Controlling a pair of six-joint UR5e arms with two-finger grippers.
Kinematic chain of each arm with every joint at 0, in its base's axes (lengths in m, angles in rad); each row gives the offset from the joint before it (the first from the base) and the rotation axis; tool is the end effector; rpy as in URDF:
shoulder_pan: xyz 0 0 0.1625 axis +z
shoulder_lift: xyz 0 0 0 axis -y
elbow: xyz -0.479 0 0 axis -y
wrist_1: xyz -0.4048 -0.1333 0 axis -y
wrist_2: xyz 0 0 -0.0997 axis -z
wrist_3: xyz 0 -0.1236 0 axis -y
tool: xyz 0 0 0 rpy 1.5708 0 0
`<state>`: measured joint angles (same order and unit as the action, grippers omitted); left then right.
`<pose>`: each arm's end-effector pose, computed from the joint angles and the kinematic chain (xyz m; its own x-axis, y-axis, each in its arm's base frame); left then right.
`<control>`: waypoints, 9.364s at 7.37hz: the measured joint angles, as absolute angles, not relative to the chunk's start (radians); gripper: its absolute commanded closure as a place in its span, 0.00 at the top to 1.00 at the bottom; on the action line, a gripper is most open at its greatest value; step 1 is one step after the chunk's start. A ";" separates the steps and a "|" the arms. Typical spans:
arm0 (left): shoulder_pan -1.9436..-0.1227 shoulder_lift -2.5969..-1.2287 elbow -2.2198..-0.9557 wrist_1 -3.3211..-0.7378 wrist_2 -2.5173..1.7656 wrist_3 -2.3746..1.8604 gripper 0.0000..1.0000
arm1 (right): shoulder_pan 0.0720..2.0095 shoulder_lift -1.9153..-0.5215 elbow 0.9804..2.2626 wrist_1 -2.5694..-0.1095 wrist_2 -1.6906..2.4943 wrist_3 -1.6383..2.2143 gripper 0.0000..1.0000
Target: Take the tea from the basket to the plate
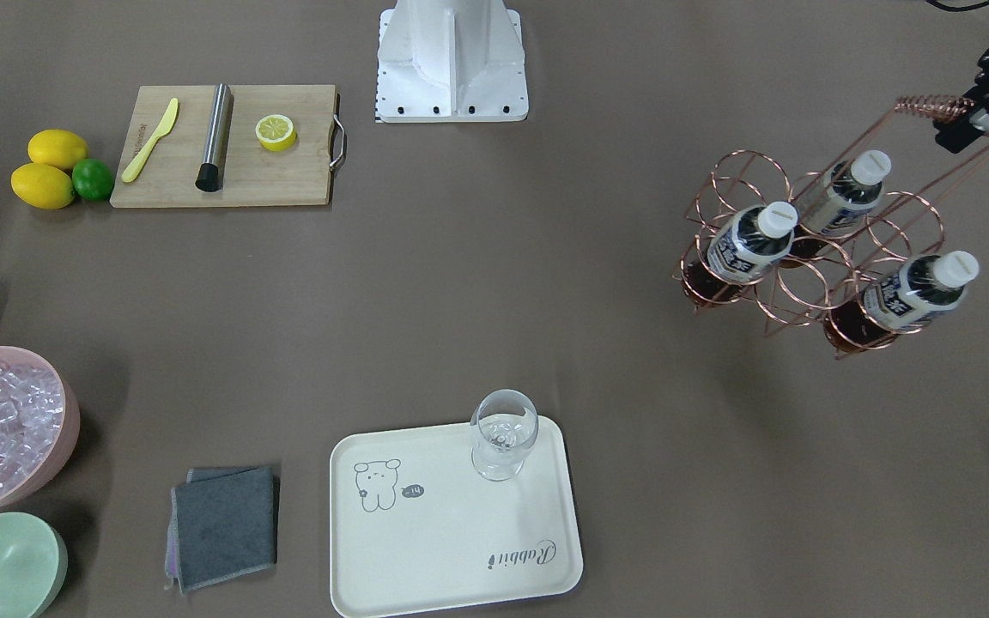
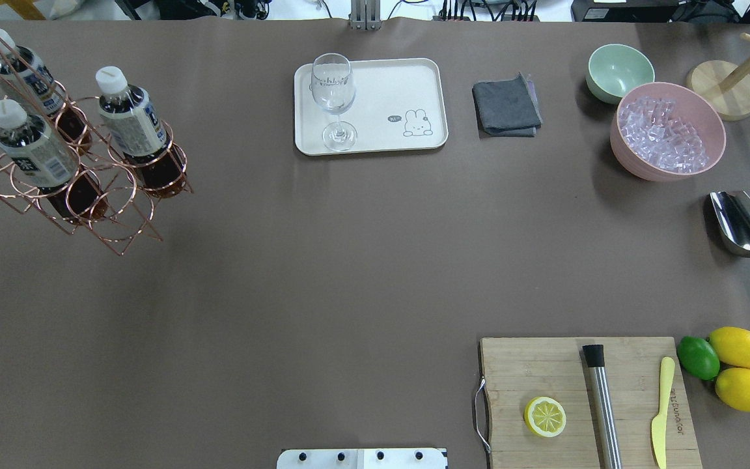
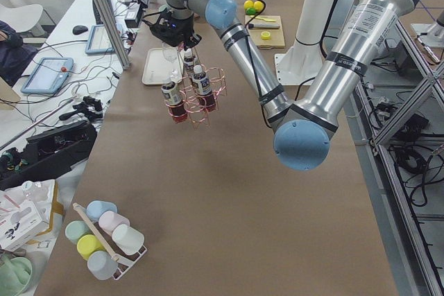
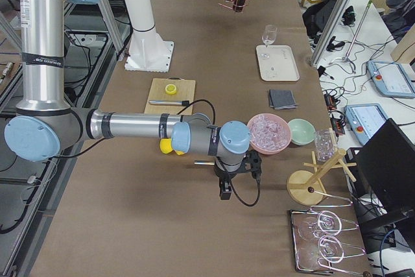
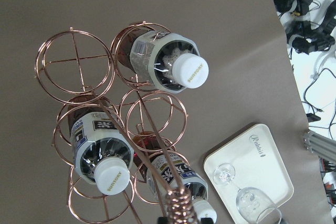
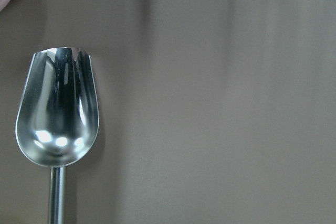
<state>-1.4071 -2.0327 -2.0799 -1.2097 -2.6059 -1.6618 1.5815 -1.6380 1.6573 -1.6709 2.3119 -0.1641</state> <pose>0.0646 -0.5567 0.2518 0.0946 -0.8571 -0.5064 0.4337 0.4933 -0.7540 0.0548 -0.4640 0.7315 0.7289 -0.1013 0.6770 0.1099 0.9935 0.0303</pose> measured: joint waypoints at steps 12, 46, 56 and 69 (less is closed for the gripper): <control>-1.187 -1.972 -2.010 -1.913 -2.608 -2.228 0.00 | 1.582 -1.646 1.664 -1.671 2.314 -0.164 1.00; -0.563 -2.041 -1.923 -2.645 -1.936 -3.378 0.00 | 1.553 -1.616 1.788 -1.793 2.362 -0.199 0.99; -0.530 -2.039 -1.899 -2.682 -1.922 -3.377 0.00 | 1.214 -1.303 1.993 -1.932 2.445 0.591 0.99; -0.509 -2.043 -1.896 -2.684 -1.911 -3.378 0.00 | 0.741 -0.737 1.856 -2.152 2.167 1.238 0.92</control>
<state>-0.5089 -2.0427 -1.8959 -2.6844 -1.9114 -3.3778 0.7413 -0.7370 1.8563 -2.1517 2.1670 1.2384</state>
